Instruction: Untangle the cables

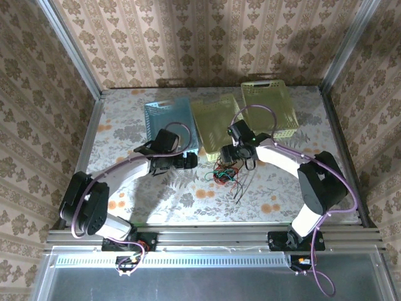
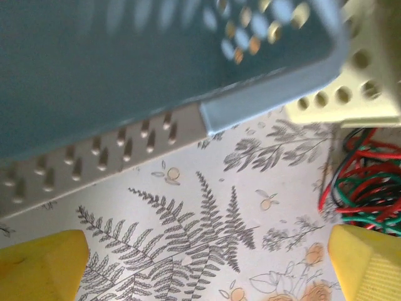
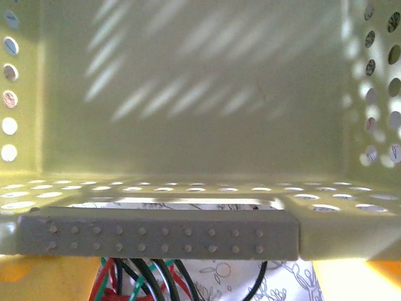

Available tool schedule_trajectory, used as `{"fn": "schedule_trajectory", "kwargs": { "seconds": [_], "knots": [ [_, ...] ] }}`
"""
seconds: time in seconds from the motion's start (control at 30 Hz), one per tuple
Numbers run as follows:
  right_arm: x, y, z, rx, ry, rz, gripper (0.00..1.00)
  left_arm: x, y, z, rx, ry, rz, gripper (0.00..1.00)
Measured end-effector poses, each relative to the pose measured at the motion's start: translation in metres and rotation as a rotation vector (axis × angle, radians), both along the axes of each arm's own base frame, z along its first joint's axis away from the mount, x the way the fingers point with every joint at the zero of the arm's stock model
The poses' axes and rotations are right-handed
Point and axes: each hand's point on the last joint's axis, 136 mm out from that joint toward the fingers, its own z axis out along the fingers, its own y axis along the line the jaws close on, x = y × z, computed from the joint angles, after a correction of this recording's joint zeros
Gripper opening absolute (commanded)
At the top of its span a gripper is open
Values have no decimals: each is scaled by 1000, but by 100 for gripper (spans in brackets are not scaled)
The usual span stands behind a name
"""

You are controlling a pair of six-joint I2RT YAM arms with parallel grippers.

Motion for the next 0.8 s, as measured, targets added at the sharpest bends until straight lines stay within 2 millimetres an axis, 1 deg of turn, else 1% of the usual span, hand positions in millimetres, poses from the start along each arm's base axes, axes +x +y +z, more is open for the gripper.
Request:
{"fn": "schedule_trajectory", "kwargs": {
  "seconds": [0.07, 0.13, 0.3, 0.37, 0.5, 0.57, 0.63, 0.67, 0.73, 0.8],
  "knots": [
    [5, 5, 1, 14, 0, 1, 88, -2, 3, -10, 25, 35, 8, 97],
    [9, 10, 1, 27, 3, 4, 88, 1, 9, -15, 47, 48, 28, 97],
    [18, 23, 0, 69, 7, 21, 89, 30, 33, -24, 87, 32, 115, 97],
    [23, 28, 0, 88, 11, 28, 89, 50, 43, -27, 109, 2, 135, 99],
    [30, 34, 4, 126, 15, 39, 89, 95, 47, -29, 142, -64, 133, 100],
    [32, 34, 7, 142, 10, 39, 89, 117, 39, -24, 140, -109, 107, 100],
    [32, 32, 11, 149, 4, 37, 89, 127, 23, -13, 135, -162, 49, 100],
    [32, 31, 15, 154, -3, 36, 89, 128, 10, -5, 131, -198, -4, 100],
    [25, 27, 24, 159, -17, 38, 87, 121, -21, 9, 115, -261, -117, 100],
    [15, 21, 35, 166, -27, 43, 86, 100, -55, 21, 84, -307, -245, 100]
  ]
}}
